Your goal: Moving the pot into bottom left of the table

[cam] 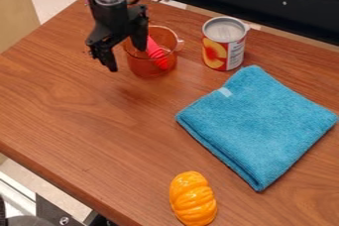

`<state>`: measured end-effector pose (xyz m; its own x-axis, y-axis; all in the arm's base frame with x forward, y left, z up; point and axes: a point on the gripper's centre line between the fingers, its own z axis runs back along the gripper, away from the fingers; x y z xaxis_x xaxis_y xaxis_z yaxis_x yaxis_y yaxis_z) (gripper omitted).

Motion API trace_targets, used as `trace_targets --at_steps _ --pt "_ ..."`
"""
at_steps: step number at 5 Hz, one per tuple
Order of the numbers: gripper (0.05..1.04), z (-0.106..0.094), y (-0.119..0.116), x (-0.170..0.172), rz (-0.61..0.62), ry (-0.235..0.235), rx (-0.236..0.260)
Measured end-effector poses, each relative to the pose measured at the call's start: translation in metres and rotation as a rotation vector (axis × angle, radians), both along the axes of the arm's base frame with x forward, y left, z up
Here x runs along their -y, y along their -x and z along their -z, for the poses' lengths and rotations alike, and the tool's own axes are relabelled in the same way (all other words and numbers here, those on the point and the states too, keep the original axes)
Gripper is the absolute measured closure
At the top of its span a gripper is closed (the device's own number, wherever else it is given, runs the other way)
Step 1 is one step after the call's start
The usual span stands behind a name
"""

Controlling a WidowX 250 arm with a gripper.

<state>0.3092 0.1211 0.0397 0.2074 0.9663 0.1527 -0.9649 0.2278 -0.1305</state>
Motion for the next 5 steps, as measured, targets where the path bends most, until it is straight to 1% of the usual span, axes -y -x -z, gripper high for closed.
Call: trace_targets --at_steps 1,2,3,4,5 --pt "0.084 0.008 0.002 0.003 -0.01 0.009 -0.015" --pt "0.084 0.01 0.006 0.004 -0.024 0.015 -0.032" --pt "0.084 0.016 0.009 0.004 -0.035 0.006 -0.063" --pt "0.087 0.024 0.009 0.003 -0.054 0.015 -0.097" --pt "0.145 0.028 0.007 0.004 -0.056 0.011 -0.103"
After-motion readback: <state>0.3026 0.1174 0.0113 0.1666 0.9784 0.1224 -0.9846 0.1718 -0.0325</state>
